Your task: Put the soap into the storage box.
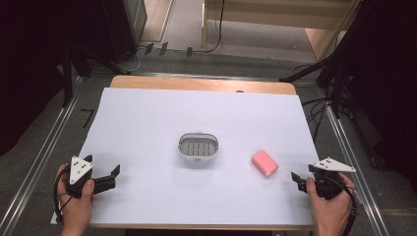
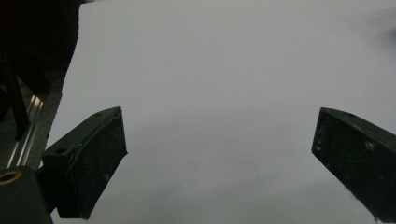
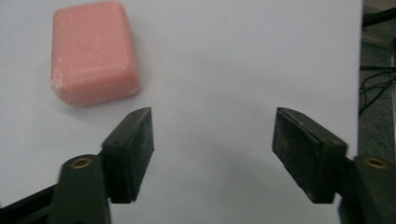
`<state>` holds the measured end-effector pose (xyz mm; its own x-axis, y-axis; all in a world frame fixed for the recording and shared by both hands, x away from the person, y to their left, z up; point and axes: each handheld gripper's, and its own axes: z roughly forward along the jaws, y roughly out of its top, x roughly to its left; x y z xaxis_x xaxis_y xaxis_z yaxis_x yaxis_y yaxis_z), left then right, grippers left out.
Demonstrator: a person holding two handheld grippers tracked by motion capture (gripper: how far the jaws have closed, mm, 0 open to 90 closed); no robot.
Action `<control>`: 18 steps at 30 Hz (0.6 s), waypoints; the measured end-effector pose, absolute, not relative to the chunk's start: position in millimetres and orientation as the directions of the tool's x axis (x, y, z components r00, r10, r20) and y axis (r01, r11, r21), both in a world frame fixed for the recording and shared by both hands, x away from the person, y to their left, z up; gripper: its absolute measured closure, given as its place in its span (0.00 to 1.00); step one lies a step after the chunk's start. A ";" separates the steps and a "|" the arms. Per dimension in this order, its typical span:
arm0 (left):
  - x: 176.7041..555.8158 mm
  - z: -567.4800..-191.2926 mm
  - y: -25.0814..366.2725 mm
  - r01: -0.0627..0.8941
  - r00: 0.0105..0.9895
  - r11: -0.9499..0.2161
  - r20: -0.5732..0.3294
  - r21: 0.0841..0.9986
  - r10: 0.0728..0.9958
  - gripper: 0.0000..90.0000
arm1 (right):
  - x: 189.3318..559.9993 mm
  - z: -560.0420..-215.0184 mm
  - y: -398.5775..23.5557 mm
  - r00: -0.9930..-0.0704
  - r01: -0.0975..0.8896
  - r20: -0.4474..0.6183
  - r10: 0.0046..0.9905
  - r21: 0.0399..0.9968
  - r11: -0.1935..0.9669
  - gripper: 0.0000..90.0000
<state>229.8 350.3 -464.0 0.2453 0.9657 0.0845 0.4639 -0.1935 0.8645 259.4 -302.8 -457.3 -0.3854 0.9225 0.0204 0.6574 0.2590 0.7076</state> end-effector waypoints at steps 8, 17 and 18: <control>229.6 -464.0 350.0 0.461 0.247 -0.201 0.092 0.865 0.965 0.04 | 274.7 -455.9 -288.0 -0.485 0.744 0.001 0.875 0.526 0.412 0.19; 229.7 -464.1 350.2 0.460 0.248 -0.195 0.085 0.867 0.965 0.04 | 291.7 -450.5 -276.6 -0.523 0.791 -0.015 0.852 0.365 0.492 0.03; 229.7 -464.1 350.3 0.459 0.249 -0.195 0.085 0.867 0.965 0.04 | 293.3 -449.6 -275.1 -0.530 0.789 -0.022 0.848 0.352 0.503 0.01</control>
